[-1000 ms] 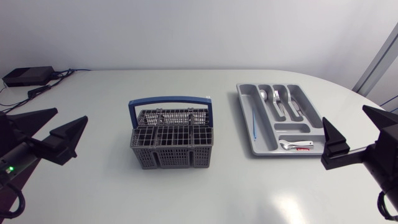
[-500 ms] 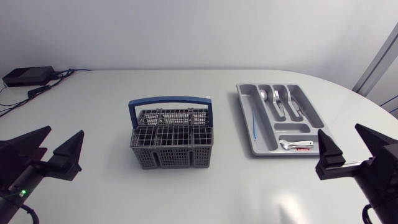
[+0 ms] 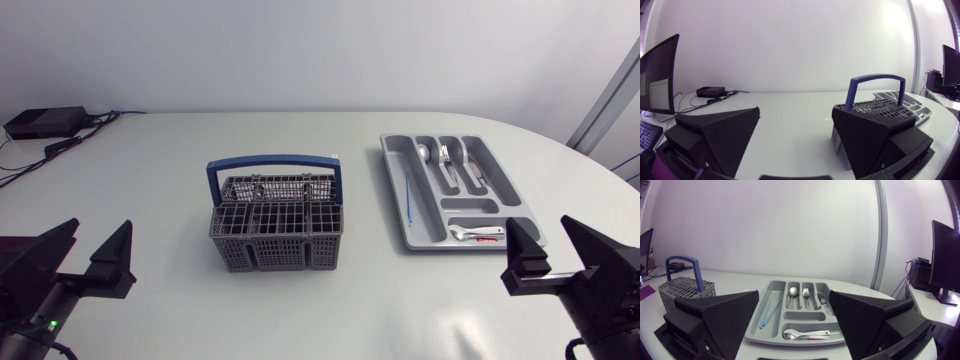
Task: Unload the cutlery basket into the drawer organizer.
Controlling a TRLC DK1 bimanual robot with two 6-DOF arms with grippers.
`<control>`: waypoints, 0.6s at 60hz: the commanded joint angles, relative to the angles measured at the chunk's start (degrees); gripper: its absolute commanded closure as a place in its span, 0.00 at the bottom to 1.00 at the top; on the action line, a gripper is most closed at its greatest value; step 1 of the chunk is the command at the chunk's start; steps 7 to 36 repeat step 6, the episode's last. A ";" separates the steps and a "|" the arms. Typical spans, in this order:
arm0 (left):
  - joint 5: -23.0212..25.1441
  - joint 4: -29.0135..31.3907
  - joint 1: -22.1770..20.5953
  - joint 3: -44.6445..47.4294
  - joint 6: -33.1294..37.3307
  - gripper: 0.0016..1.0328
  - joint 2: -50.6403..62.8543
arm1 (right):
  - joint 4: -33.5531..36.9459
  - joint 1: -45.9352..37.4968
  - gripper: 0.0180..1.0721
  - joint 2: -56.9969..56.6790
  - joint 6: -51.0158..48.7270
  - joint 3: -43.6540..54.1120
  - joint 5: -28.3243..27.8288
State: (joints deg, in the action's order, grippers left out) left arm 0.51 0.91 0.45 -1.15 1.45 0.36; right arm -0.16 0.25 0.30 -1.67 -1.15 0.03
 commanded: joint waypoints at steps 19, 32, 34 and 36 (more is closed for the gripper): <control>-0.51 -0.91 -0.45 1.15 -1.45 0.03 -0.36 | 0.16 -0.25 0.04 -0.30 1.67 1.15 -0.03; -0.51 -0.91 -0.45 1.15 -1.45 0.03 -0.36 | 0.16 -0.25 0.04 -0.30 1.67 1.15 -0.03; -0.51 -0.91 -0.45 1.15 -1.45 0.03 -0.36 | 0.16 -0.25 0.04 -0.30 1.67 1.15 -0.03; -0.51 -0.91 -0.45 1.15 -1.45 0.03 -0.36 | 0.16 -0.25 0.04 -0.30 1.67 1.15 -0.03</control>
